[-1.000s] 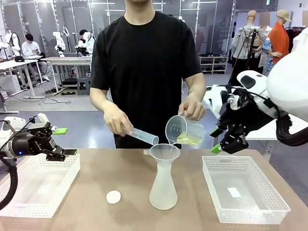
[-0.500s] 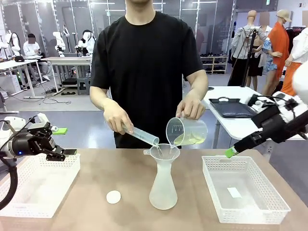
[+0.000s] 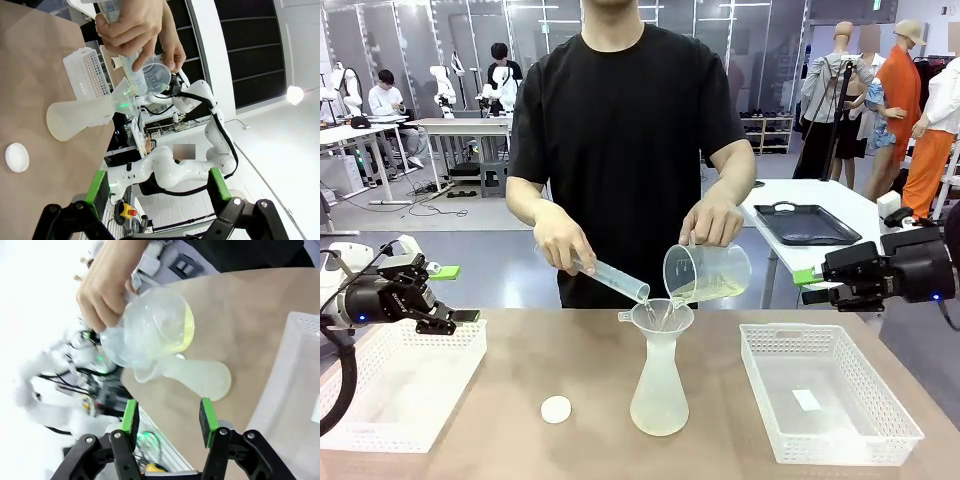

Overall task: Prepare the solutions needed for the experiment.
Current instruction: Once the solution is in the Big flask , pick up the Plastic Funnel and place it back into the right Organizing basket.

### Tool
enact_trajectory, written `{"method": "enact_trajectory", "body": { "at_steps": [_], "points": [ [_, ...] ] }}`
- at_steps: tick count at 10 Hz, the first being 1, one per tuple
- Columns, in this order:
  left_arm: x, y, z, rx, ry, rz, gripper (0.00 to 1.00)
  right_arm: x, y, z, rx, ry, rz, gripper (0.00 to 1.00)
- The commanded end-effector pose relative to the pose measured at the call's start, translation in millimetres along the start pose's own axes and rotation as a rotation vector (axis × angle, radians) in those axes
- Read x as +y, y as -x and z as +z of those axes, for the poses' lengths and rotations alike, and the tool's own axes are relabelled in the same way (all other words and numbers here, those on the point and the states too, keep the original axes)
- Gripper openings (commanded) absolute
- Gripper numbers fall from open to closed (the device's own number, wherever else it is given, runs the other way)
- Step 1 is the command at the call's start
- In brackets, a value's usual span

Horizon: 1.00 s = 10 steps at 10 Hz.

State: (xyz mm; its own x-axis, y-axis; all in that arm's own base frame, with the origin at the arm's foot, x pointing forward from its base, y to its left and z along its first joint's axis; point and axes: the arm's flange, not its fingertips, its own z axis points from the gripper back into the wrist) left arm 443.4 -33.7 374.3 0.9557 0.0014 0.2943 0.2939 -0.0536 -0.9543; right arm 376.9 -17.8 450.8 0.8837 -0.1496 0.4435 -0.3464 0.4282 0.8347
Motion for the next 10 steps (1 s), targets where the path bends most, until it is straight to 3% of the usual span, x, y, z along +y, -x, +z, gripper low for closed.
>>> {"method": "enact_trajectory", "body": {
  "at_steps": [1,4,8,9,10],
  "points": [
    [-1,0,0,0.002,0.008,-0.007,1.00,-19,0,-8,-0.013,-0.031,-0.073,0.62],
    [-1,0,0,0.002,0.008,-0.007,1.00,-38,1,-12,0.033,-0.054,-0.177,0.62],
    [-1,0,0,0.002,0.008,-0.007,1.00,-47,-1,-21,0.064,-0.180,-0.207,0.62],
    [-1,0,0,0.002,0.008,-0.007,1.00,-47,8,-19,0.073,-0.097,-0.187,0.62],
    [-1,0,0,0.002,0.008,-0.007,1.00,-47,8,-19,0.073,-0.097,-0.187,0.62]
  ]
}}
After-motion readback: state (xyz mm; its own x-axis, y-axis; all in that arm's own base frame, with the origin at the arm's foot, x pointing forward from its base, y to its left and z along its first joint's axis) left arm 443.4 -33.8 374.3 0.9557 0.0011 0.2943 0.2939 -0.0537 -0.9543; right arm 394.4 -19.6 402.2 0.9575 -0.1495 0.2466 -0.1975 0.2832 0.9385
